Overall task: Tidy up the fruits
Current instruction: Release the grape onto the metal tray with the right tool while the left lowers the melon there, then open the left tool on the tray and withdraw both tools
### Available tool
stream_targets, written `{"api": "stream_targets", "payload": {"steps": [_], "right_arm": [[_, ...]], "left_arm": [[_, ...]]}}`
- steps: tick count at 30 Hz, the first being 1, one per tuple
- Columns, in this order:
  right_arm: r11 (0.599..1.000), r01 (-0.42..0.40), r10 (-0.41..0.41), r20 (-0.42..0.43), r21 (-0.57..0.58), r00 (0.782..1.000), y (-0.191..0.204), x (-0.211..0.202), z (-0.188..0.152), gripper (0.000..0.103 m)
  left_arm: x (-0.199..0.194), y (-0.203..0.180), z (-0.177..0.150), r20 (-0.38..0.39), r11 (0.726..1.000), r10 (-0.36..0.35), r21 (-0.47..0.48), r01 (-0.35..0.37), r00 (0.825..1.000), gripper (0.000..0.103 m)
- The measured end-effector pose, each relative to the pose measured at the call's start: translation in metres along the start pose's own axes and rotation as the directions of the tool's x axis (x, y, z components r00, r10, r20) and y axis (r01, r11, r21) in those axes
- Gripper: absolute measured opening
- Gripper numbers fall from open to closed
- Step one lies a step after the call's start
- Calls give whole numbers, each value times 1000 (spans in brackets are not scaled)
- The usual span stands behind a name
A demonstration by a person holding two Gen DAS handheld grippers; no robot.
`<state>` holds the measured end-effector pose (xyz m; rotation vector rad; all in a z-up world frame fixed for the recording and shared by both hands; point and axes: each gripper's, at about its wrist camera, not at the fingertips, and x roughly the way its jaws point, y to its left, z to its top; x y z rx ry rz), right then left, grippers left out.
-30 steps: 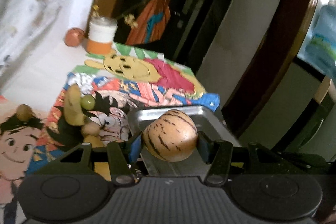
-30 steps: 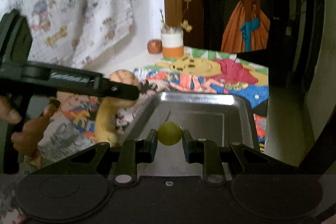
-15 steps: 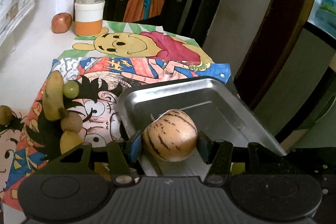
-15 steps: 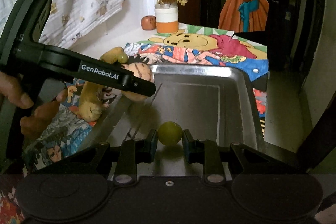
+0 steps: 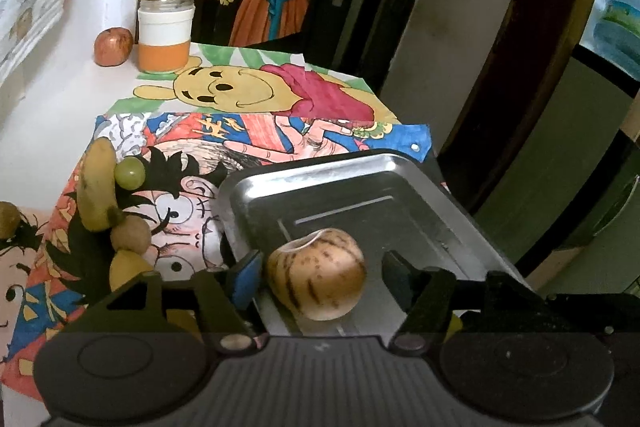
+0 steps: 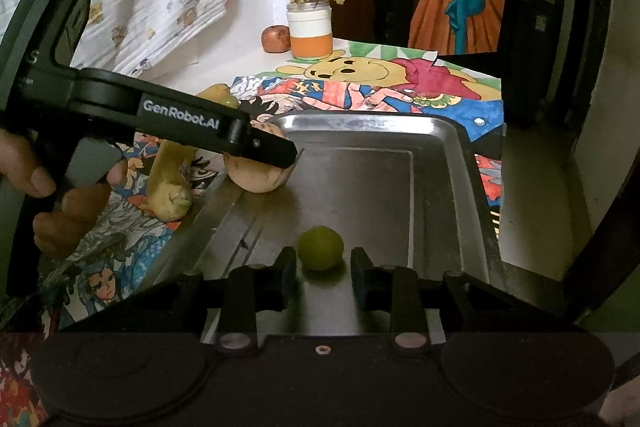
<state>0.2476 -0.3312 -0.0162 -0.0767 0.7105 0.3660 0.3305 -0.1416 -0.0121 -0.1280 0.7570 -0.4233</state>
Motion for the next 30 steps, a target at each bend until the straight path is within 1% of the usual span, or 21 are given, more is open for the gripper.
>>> {"api": "stream_targets", "payload": {"steps": [3,5,6,8,9,10,11,14,17,18,20,22,26,30], "right_arm": [[1000,9,-9,13,8,1000,0,-9,-1,41],[1000,17,-17,29,15,999,1,-17,-1,48],[1000,22,-23,37,20,999,1,-21,-1,51],[999,28,-30,54,31,998,3,-30,-1,61],[999,29,-31,63,35,998,4,-34,-1,64],[999,30,-33,72,37,997,5,-39,-1,68],[999,32,-35,82,39,996,7,-44,-1,73],[999,33,-38,113,40,993,14,-61,-1,81],[999,34,-39,132,40,990,22,-77,-3,88],[999,34,-39,137,39,990,25,-82,-5,90],[999,31,-37,149,42,988,31,-93,-8,98],[999,21,-29,163,50,986,37,-103,-12,102],[997,-1,-13,168,80,986,50,-122,-21,102],[994,7,-24,159,108,987,64,-135,-33,102]], "left_arm": [[-10,-1,-1,17,1000,-4,-15,4,1000,77],[-21,-3,-1,44,1000,2,-19,-1,999,85],[-27,-4,-2,59,1000,5,-19,-4,998,86],[-41,-8,-3,92,1000,12,-15,-11,996,94],[-47,-10,-4,106,1000,18,-14,-17,994,97],[-55,-12,-6,123,1000,27,-13,-26,992,101],[-62,-13,-8,137,999,33,-11,-32,990,103],[-84,-18,-15,168,999,47,-8,-47,985,103],[-107,-19,-26,198,998,55,-26,-51,979,103],[-115,-18,-29,203,998,57,-34,-51,977,103],[-130,-17,-37,206,997,66,-54,-56,976,103],[-145,-15,-45,215,996,72,-70,-59,974,103],[-175,-10,-63,233,993,96,-93,-76,968,103],[-198,-7,-86,234,987,151,-85,-135,960,103]]}}
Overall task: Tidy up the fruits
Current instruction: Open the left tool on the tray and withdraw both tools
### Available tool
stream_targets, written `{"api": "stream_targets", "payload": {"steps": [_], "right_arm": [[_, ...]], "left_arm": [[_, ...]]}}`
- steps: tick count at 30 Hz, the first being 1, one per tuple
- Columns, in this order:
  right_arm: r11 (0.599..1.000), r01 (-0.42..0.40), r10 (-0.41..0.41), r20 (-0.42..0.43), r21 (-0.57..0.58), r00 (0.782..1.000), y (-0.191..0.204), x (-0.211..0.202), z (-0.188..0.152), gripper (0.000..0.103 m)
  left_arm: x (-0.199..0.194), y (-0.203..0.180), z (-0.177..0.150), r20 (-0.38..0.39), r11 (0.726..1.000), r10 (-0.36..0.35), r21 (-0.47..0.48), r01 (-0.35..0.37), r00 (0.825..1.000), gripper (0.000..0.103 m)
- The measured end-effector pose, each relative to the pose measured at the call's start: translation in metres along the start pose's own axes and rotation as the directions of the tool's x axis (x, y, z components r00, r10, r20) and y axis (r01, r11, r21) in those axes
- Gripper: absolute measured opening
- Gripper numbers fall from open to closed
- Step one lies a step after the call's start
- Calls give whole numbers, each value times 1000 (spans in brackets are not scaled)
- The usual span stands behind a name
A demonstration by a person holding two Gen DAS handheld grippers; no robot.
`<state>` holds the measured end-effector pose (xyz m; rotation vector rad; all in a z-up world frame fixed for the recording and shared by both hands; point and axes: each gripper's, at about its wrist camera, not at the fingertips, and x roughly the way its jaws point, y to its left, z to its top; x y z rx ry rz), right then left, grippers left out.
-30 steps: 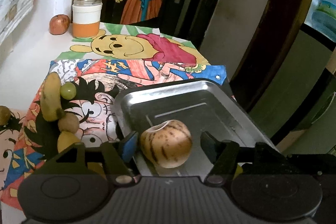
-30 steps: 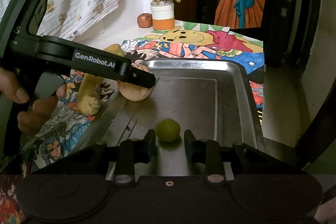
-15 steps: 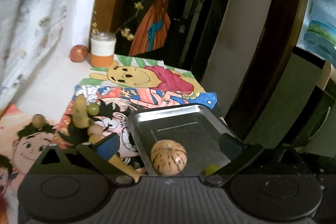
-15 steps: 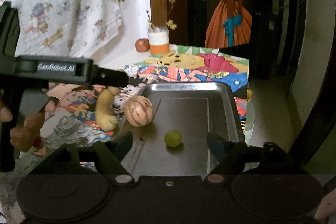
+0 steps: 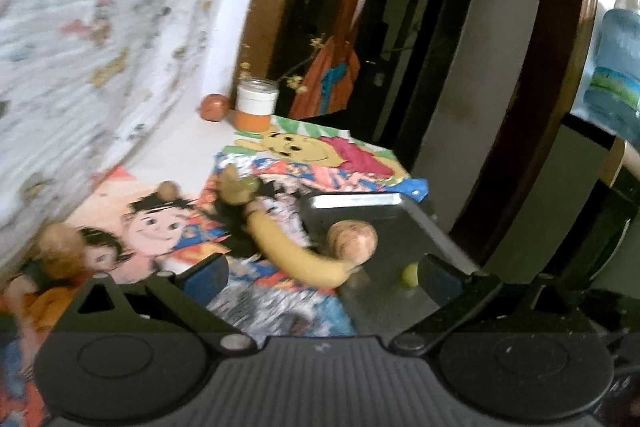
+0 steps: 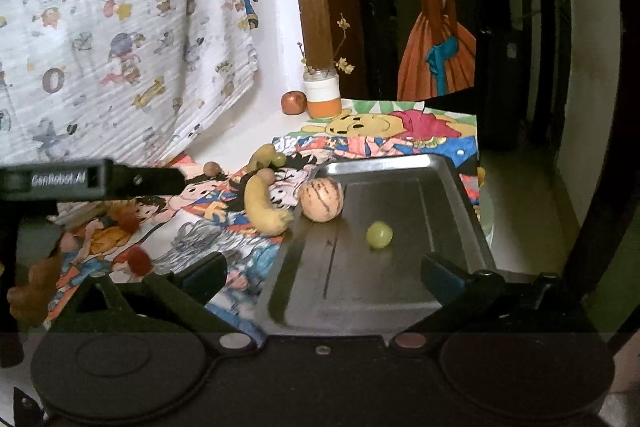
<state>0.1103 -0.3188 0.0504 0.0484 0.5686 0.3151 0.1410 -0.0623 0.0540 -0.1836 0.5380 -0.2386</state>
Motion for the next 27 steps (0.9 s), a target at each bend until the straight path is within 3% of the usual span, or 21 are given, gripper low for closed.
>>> {"api": "stream_targets", "payload": {"steps": [5,15,27], "right_arm": [[999,32,-31,-24,28,999,13,-14,-11,102],[998,52,-47,-123,39,991,33,-16,-37,103],[998,-21,6,-246,-59,969,68,6,-55,103]], "left_arm": [[-31,8,-25,10,994,101,40,-102,995,103],[-63,31,-67,-48,984,176,38,-174,983,103],[-70,76,-84,-131,960,277,-15,-281,952,103]]}}
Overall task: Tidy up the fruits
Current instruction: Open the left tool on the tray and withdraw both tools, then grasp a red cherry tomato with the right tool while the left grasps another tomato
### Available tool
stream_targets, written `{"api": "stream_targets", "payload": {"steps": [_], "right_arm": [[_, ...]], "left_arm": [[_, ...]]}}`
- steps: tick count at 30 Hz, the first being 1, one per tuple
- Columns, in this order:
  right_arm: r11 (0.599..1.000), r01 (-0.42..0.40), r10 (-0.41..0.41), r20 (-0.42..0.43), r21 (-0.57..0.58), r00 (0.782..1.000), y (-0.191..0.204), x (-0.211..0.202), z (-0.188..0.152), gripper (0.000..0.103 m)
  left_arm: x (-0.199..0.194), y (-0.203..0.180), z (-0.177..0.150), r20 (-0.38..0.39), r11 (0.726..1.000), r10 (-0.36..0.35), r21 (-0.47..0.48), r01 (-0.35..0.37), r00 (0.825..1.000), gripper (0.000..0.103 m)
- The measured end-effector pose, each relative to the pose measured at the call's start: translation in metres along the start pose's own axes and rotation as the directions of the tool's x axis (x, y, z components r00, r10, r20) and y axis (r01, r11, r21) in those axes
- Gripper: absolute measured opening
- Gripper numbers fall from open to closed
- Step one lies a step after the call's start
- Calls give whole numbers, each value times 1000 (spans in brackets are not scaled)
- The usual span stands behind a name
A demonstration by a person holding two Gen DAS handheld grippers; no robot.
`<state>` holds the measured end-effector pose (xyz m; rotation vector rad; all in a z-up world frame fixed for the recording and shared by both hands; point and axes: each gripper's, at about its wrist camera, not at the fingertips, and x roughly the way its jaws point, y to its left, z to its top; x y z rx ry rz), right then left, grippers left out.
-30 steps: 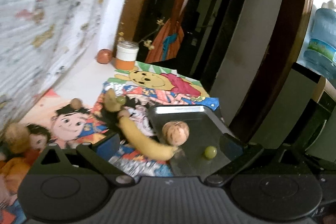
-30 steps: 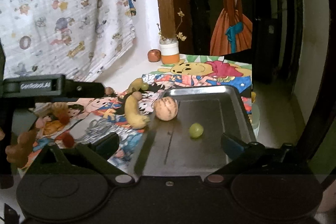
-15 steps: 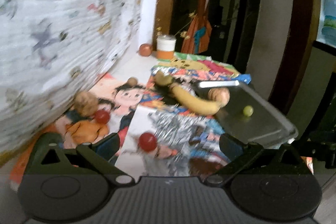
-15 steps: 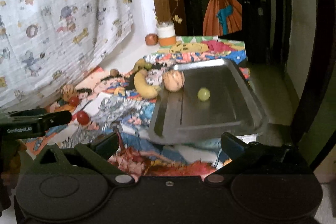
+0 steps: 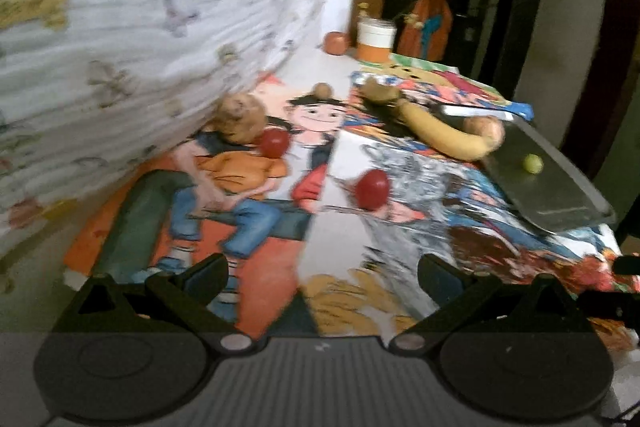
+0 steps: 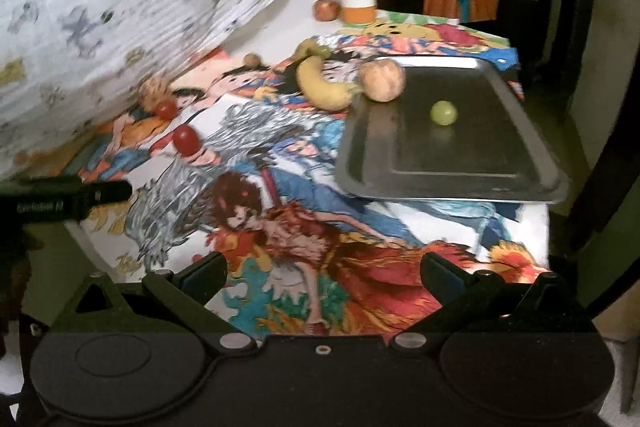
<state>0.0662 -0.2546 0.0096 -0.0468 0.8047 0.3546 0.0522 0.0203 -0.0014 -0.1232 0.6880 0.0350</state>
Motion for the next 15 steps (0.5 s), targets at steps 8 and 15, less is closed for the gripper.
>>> {"api": "stream_targets", "payload": {"steps": [8,15], "right_arm": [[985,-116,117,1,-127,993,31,21,35,103],[948,-155,178,62,-277,982,60,43,68,103]], "left_arm": [[15,35,29,36,993,86,-79,-83,996,103],[45,48,49,35,992,91,-86,-88,995,103]]}}
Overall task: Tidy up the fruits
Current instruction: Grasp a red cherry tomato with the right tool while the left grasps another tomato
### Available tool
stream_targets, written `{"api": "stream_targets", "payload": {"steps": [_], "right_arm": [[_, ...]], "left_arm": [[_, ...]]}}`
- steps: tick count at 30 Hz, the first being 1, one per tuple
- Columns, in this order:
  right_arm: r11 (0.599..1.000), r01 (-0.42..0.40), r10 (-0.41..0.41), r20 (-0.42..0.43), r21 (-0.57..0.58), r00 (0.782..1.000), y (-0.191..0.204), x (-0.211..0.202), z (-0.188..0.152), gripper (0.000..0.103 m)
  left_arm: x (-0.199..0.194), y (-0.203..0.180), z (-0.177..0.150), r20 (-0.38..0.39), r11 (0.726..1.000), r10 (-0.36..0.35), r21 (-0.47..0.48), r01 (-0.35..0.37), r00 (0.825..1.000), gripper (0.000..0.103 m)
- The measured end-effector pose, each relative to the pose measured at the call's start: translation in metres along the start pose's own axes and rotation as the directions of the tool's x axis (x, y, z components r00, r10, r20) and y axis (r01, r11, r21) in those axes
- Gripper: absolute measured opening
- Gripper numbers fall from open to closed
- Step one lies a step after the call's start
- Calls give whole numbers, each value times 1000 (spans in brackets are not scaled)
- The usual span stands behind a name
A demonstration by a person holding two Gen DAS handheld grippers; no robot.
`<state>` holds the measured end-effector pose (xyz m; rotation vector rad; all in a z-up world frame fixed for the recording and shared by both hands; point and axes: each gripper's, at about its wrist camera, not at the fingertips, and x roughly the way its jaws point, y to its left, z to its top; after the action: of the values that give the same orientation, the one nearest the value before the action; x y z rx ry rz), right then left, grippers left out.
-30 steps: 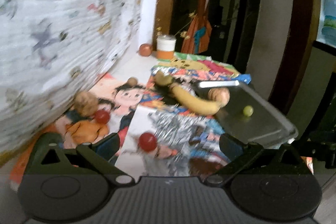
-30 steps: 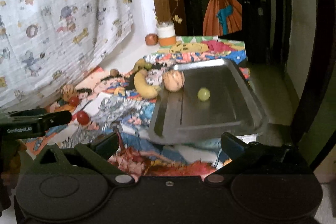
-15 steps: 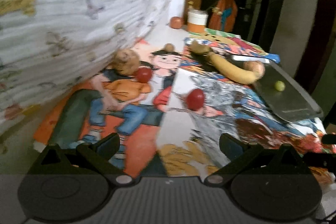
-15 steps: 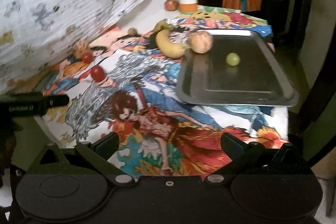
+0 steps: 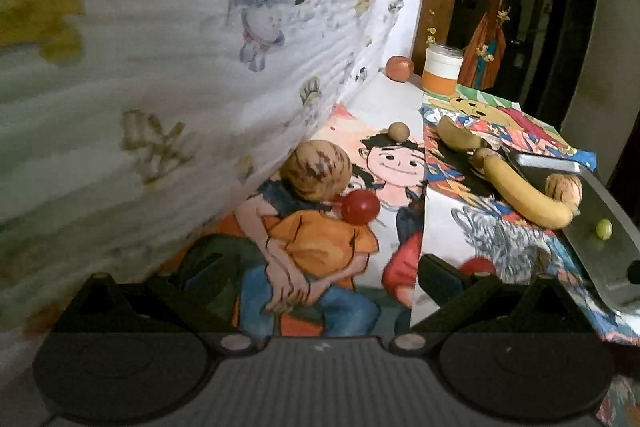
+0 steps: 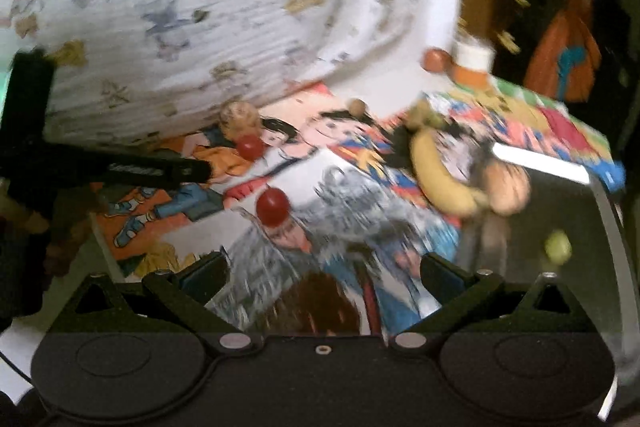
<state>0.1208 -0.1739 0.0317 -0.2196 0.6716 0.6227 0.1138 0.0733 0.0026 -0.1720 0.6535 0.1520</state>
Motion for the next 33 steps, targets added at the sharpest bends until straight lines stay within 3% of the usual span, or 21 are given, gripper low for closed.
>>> {"api": "stream_targets", "payload": {"steps": [7,10,18,28,33], "right_arm": [[983,-5,8,15,-182,1000,23,37,7,102],[977,-16,20,19,-210,1000,28,50,8,95],[985,-52,54,6,-162,999,26,75,10,75],[991,-79,81,13,-111,997,21,86,11,55],[991,-88,90,16,-97,996,20,89,12,50]], "left_arm": [[28,2,12,-15,999,-34,-22,34,999,103],[37,1,13,-17,998,-46,-47,45,999,103],[47,-5,16,0,996,-60,-62,60,998,100],[57,-9,20,14,995,-71,-75,72,997,81],[61,-8,20,18,994,-66,-92,67,998,72]]}}
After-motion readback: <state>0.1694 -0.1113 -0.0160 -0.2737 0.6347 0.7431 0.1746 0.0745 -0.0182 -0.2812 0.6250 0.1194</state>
